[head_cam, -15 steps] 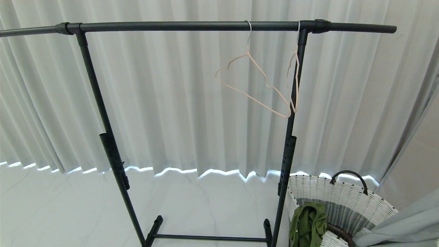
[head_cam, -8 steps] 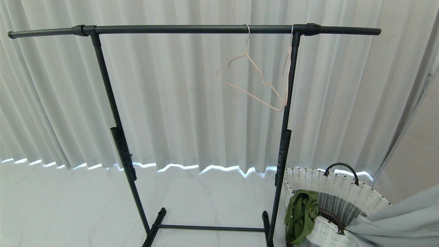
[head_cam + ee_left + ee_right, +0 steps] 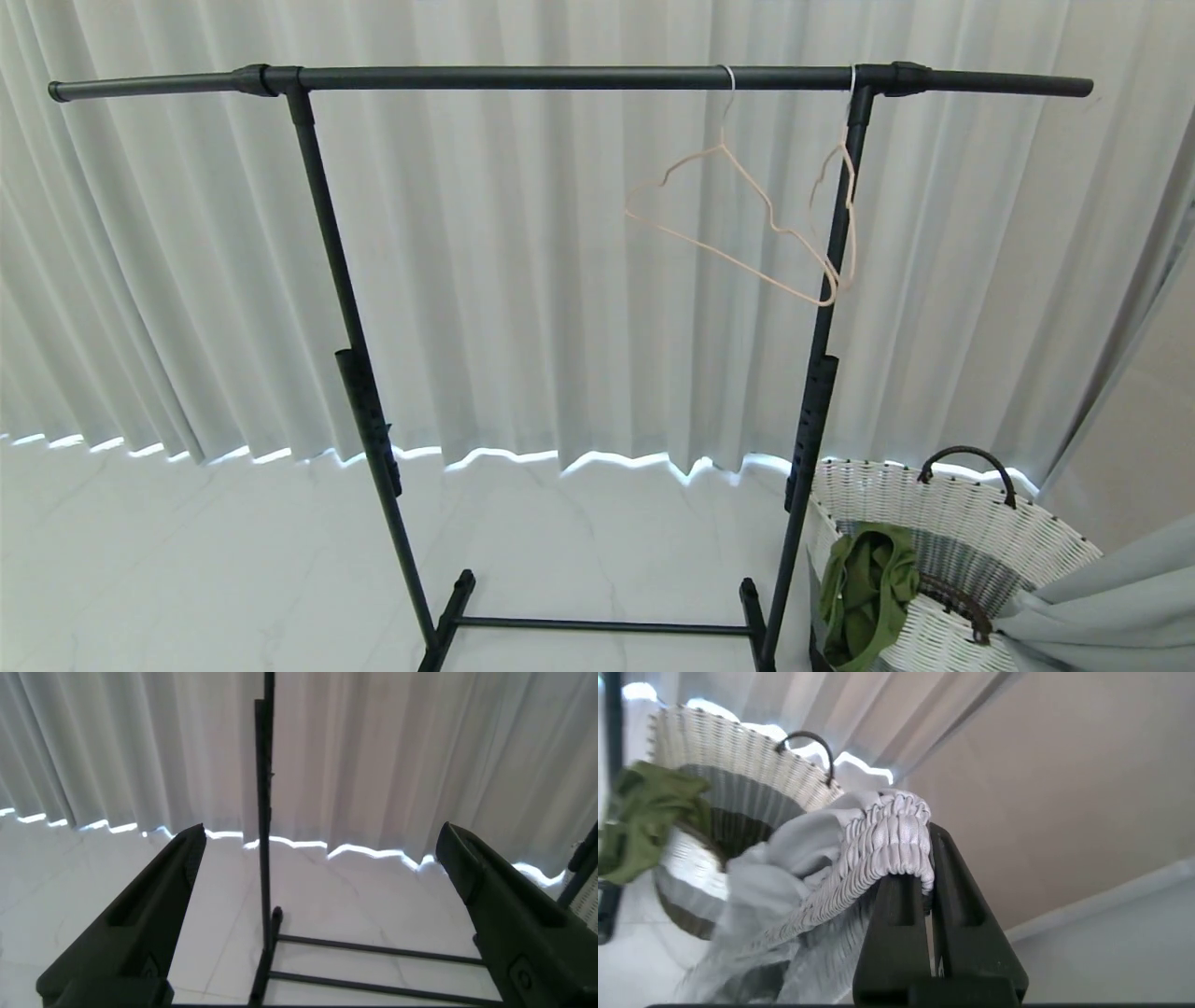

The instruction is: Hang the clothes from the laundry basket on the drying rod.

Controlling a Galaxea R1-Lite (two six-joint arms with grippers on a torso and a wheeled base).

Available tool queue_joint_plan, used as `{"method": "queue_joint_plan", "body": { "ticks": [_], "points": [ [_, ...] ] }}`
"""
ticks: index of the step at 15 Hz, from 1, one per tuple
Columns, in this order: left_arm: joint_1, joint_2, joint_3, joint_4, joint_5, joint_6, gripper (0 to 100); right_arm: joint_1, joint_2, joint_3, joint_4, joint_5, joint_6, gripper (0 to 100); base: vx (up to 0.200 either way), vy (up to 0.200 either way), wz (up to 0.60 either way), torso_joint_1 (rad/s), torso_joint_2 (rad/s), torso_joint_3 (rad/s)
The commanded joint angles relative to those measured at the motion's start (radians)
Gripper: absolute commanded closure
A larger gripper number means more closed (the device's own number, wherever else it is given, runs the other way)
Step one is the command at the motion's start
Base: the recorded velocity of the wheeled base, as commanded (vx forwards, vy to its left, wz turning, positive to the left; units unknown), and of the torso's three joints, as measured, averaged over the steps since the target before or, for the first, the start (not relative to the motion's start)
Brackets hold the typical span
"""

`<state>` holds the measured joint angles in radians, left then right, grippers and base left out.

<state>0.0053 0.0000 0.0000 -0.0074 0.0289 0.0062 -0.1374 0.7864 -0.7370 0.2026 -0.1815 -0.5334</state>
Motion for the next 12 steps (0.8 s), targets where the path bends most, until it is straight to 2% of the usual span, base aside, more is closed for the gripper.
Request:
{"method": "queue_joint_plan", "body": {
  "ticks": [1, 7, 12],
  "points": [
    [0.001, 0.000, 0.000, 0.000, 0.000, 0.001, 0, 0.001, 0.004, 0.002, 0.001, 0.000, 0.000, 100, 0.000, 0.000, 0.00, 0.000, 0.00, 0.000],
    [0.001, 0.000, 0.000, 0.000, 0.000, 0.003, 0, 0.001, 0.008, 0.025, 0.011, 0.005, 0.000, 100, 0.000, 0.000, 0.00, 0.000, 0.00, 0.000],
    [0.001, 0.000, 0.000, 0.001, -0.050, 0.092, 0, 0.004, 0.008, 0.056, 0.012, 0.007, 0.000, 100, 0.000, 0.000, 0.00, 0.000, 0.00, 0.000]
  ]
}}
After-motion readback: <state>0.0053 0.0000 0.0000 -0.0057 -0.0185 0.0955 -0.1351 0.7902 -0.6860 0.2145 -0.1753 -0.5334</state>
